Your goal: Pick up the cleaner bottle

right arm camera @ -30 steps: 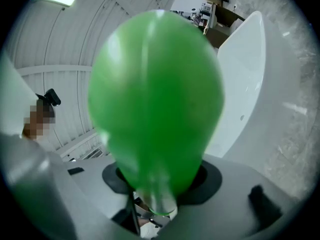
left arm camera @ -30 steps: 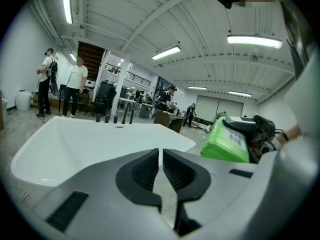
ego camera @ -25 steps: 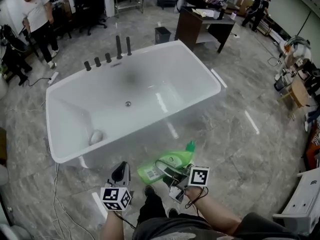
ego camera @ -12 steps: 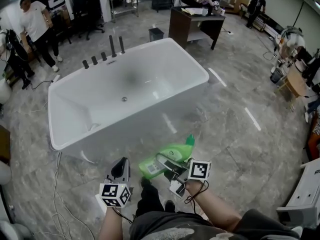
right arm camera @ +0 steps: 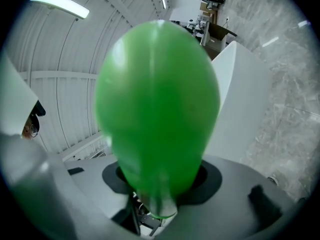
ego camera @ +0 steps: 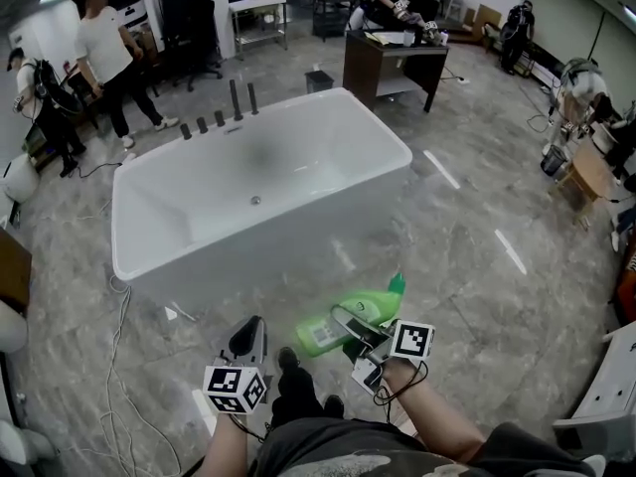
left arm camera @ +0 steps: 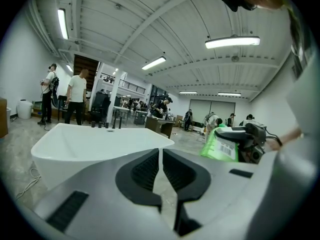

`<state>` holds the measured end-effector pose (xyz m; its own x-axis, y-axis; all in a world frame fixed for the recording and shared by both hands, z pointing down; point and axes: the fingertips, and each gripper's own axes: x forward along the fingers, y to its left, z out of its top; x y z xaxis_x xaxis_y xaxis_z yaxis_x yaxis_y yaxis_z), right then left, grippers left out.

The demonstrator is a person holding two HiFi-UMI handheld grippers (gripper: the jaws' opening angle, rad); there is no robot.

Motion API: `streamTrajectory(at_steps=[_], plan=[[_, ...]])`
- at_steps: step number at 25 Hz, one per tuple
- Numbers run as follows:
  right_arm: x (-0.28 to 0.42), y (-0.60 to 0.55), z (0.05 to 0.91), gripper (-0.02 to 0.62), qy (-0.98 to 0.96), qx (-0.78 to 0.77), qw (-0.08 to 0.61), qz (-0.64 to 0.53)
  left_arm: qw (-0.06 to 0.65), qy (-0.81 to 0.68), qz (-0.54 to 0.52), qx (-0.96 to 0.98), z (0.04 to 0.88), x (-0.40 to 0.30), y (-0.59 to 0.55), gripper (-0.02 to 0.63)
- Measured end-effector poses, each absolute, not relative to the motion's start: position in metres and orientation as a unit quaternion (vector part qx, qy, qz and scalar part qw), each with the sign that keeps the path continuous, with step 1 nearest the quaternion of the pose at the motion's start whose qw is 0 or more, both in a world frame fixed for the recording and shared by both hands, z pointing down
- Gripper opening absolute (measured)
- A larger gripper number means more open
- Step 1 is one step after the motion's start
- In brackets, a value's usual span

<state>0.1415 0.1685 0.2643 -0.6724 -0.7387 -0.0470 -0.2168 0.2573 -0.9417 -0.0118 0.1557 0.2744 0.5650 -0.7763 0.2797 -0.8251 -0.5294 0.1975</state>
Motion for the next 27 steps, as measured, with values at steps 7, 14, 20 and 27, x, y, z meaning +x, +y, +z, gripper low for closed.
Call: streamTrajectory(at_steps=[7, 14, 20, 27], plan=[[0.154, 0.199, 0.269, 0.199, 0.756, -0.318, 0.25, -0.514, 0.146, -0.46, 0.083, 0.872, 0.271, 0.003, 0.191, 0.035], [0.161, 0.217, 0.267, 0.199, 0.752, -0.318, 0.257, -0.517, 0.149, -0.457, 0.095, 0.872, 0.262, 0.012, 0.215, 0.035], [0.17, 0.217, 0.262, 0.199, 0.752, -0.334, 0.256, -0.508, 0.135, -0.444, 0.1, 0.88, 0.249, 0.022, 0.212, 0.035], [0.174, 0.216, 0.262, 0.199, 0.759, -0.323, 0.26, -0.502, 0.135, -0.428, 0.099, 0.888, 0.253, 0.044, 0.206, 0.035]])
